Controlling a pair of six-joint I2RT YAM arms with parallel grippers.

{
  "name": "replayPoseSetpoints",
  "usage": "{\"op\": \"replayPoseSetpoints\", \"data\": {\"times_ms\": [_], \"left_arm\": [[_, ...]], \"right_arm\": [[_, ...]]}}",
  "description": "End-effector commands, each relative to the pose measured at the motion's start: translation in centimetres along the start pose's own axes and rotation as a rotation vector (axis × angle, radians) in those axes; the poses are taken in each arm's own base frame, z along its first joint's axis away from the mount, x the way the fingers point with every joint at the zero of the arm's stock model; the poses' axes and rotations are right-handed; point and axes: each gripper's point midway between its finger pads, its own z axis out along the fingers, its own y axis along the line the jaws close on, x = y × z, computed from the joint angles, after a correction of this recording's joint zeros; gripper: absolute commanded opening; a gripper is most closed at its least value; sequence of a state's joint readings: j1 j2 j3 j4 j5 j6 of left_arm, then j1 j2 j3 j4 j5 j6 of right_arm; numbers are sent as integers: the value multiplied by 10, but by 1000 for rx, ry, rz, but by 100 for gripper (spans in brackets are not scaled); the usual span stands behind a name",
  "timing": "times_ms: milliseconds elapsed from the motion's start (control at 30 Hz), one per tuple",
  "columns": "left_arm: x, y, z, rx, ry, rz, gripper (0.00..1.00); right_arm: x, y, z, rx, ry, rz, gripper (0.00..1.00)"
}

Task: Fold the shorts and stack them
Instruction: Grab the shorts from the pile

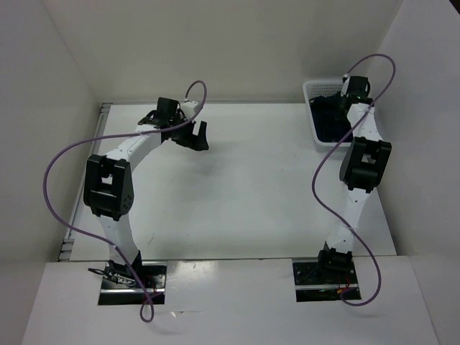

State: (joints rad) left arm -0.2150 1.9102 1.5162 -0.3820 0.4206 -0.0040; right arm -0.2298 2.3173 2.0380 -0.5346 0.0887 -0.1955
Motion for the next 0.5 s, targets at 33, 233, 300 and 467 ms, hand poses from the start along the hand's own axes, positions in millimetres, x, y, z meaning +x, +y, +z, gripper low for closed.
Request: {"op": "replayPoseSetpoints", "data": {"times_ms": [33, 233, 300, 467], "left_arm": [[-38, -3, -13, -10, -92, 48, 100], [-61, -9, -40, -46, -165, 82, 100], [-69, -12, -54, -66, -201, 97, 100], [-74, -8, -91, -189, -264, 110, 100]], "right_arm": [[-157, -3, -136, -141, -448, 141, 0], [-235, -12, -282, -223, -785, 184, 0], [-253, 3, -340, -271, -895, 164, 0], [-276, 52, -469, -415, -1125, 91, 0]]}}
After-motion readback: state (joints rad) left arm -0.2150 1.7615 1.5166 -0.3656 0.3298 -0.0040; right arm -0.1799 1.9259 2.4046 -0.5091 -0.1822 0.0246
